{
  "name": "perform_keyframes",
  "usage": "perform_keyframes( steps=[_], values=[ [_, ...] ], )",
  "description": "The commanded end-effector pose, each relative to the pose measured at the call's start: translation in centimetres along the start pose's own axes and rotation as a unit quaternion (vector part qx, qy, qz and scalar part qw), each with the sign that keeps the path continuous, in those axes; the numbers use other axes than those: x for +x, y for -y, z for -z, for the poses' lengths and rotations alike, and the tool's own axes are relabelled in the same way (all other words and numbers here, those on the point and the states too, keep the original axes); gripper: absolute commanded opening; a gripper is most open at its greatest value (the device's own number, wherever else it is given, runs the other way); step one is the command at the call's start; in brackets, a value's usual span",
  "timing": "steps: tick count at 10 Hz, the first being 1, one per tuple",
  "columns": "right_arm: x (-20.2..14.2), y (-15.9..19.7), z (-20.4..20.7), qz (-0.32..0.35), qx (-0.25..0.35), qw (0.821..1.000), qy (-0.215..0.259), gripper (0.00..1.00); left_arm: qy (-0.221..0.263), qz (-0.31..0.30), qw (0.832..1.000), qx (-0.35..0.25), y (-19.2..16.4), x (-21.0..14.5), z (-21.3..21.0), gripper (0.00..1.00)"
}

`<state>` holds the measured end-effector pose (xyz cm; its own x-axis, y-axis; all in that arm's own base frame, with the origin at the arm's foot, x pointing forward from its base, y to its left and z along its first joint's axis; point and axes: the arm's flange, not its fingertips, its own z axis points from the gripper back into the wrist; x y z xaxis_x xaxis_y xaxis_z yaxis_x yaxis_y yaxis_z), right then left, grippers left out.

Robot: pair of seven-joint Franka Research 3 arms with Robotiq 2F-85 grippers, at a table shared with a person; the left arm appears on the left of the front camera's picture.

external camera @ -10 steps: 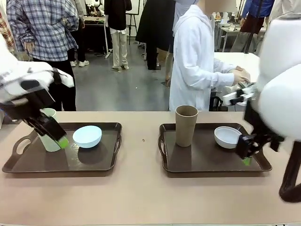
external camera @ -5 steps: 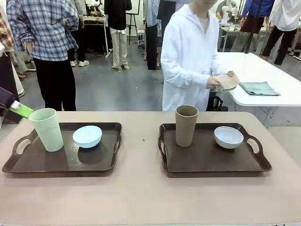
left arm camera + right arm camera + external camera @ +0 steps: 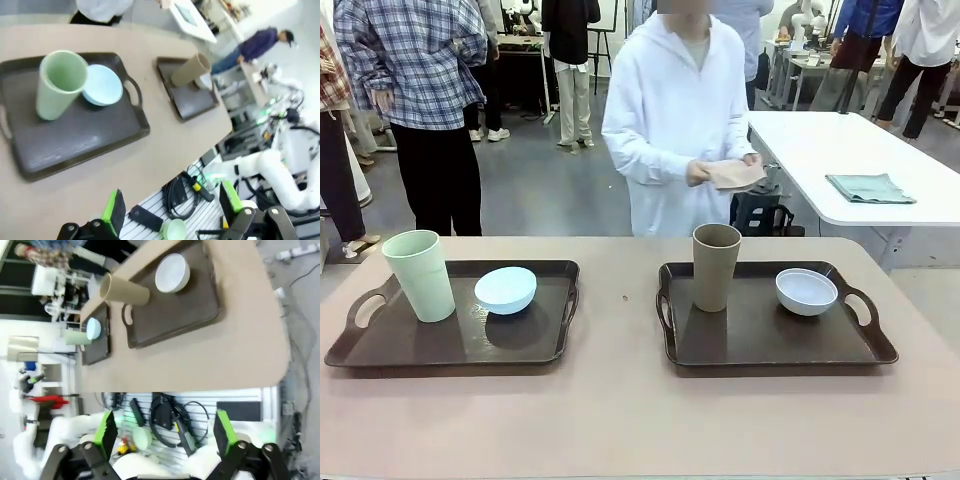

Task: Set up a tray with a mat and arrange the tableware.
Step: Pick up the Picnic Bowl and Reusable plastic cup from the Handle tray in front of the human's position and hold them in the air.

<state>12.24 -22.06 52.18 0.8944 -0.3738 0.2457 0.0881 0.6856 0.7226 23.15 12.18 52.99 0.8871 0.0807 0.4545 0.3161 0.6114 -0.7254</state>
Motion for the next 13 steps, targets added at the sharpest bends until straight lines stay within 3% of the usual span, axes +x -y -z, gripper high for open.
perform_keyframes(
  steps=[1, 4, 6, 10, 13],
  values=[
    [0.5, 2.3, -1.5, 0.015, 0.058, 0.998, 0.007, 1.00, 0.052, -0.021, 0.998, -0.012, -2.9, -3.4, -2.3, 1.00],
    [-0.6, 6.3, -3.2, 0.051, 0.100, 0.993, 0.031, 1.00, 0.100, -0.052, 0.994, -0.010, -5.2, -6.3, -7.3, 1.00],
    [-1.1, 8.2, -3.5, 0.075, 0.116, 0.990, 0.028, 1.00, 0.105, -0.068, 0.992, -0.006, -5.3, -6.8, -8.2, 1.00],
    [-0.9, 9.4, -1.9, 0.096, 0.106, 0.990, -0.005, 1.00, 0.020, -0.081, 0.996, 0.034, -2.0, -4.5, -10.3, 1.00],
    [-1.0, 9.5, -1.8, 0.104, 0.108, 0.989, -0.005, 1.00, 0.014, -0.107, 0.994, 0.017, -2.7, -4.4, -11.4, 1.00]
  ],
)
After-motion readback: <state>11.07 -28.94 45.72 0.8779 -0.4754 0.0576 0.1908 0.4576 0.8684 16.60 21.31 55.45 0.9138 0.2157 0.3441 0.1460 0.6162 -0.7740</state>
